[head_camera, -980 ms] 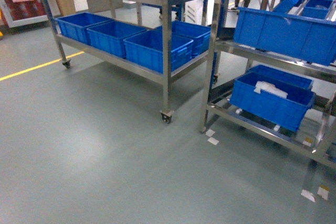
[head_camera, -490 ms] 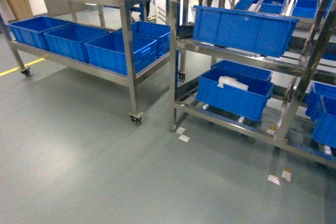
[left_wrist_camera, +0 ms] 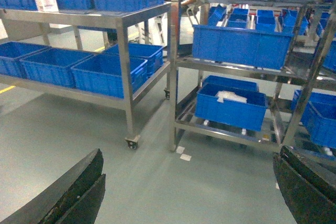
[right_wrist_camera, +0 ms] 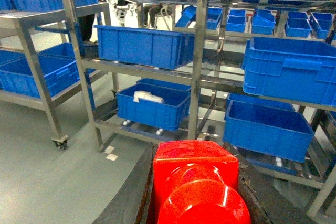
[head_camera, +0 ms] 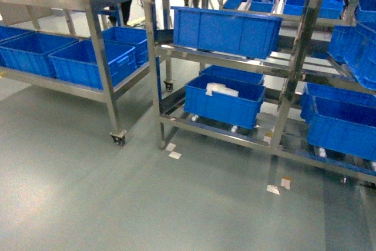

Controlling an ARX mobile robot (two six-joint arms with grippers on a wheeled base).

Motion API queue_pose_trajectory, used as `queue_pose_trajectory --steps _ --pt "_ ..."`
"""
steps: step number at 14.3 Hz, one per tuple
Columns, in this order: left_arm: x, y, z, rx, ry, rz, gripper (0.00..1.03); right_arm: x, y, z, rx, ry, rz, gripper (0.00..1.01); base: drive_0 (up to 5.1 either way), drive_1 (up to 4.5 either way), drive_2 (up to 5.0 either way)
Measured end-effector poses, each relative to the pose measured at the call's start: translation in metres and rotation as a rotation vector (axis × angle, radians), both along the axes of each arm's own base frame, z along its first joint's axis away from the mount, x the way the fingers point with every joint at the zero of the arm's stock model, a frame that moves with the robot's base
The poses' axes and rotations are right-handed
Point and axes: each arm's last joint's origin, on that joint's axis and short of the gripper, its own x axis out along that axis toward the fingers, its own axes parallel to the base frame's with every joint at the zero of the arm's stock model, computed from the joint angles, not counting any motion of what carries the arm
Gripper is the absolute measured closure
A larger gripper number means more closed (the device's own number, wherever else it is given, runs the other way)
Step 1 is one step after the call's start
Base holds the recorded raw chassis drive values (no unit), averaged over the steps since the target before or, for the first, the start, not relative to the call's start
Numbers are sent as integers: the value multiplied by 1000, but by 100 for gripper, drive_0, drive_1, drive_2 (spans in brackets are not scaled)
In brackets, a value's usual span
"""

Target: Pick red block from blue box to shelf

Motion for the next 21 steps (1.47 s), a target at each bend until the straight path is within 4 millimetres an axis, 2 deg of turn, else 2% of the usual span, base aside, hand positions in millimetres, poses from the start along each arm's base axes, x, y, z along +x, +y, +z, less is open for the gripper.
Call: queue_pose_trajectory --steps 21 --pt "0 0 0 0 0 -5 5 0 0 0 0 0 -1 74 -149 -149 -149"
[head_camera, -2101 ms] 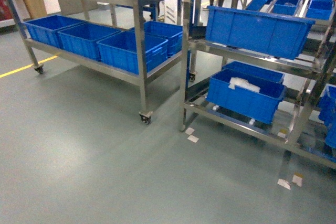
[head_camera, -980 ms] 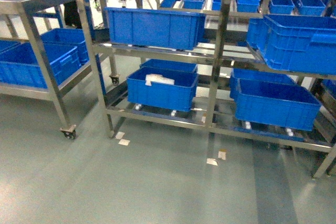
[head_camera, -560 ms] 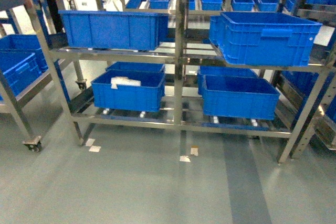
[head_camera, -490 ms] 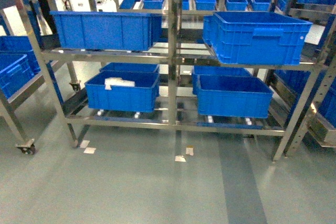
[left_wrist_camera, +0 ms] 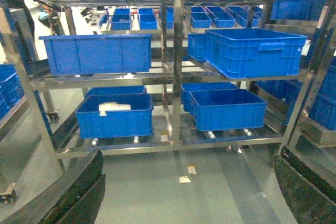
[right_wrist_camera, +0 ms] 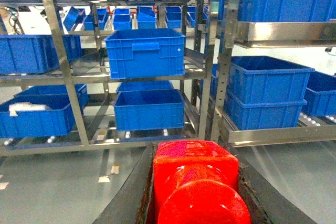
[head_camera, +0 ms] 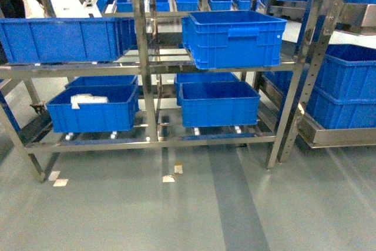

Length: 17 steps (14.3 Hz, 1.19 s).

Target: Pick red block from blue box to shelf

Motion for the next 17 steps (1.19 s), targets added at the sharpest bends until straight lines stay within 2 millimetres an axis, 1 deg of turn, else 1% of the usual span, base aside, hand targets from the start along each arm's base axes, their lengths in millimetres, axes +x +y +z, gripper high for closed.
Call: queue_pose_trajectory --steps 11,14,17 --pt "0 0 0 0 0 4 5 0 0 0 0 2 1 74 0 414 -415" --pt "0 0 0 0 0 3 5 0 0 0 0 -3 0 74 98 522 -327" --pt "0 0 0 0 1 7 5 0 0 0 0 0 1 74 -17 407 -441"
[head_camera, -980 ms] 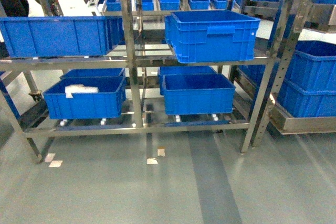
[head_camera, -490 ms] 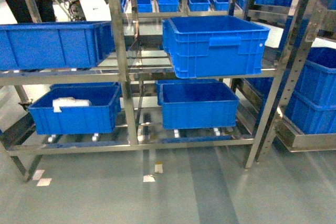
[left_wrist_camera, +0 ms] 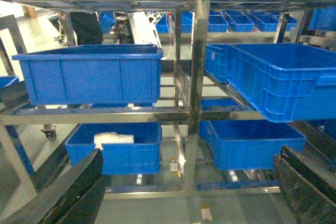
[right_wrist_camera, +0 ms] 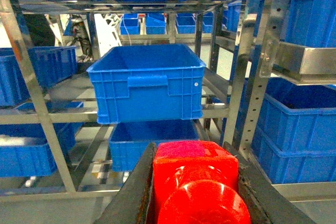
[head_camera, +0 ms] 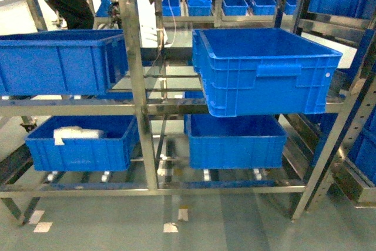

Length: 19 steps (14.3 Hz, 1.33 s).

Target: Pick red block from blue box to shelf

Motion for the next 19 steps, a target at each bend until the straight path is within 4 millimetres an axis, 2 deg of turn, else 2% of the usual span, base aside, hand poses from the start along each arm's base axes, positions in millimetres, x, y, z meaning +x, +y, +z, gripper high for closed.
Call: queue_pose_trajectory --steps 17,19 --pt "0 0 0 0 -3 -3 5 0 0 0 0 -3 0 74 21 446 -405" --pt "0 0 0 0 -2 -4 5 0 0 0 0 2 0 74 0 0 0"
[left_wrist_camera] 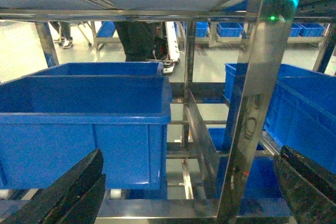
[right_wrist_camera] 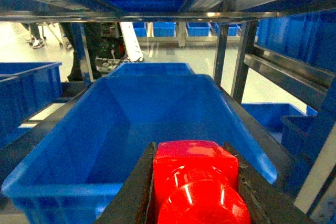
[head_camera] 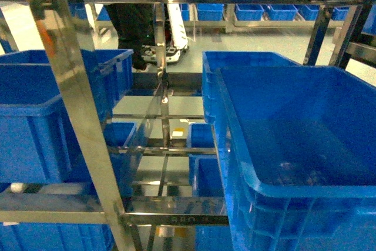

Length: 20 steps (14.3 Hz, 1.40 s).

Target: Pick red block from blue box to shelf

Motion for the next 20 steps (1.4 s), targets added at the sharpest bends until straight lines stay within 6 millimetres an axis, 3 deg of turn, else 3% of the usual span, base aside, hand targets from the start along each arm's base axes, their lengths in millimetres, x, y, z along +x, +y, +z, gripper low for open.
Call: queue_pose_trajectory --steps 20 --pt "0 0 0 0 0 1 5 0 0 0 0 -2 0 74 0 0 0"
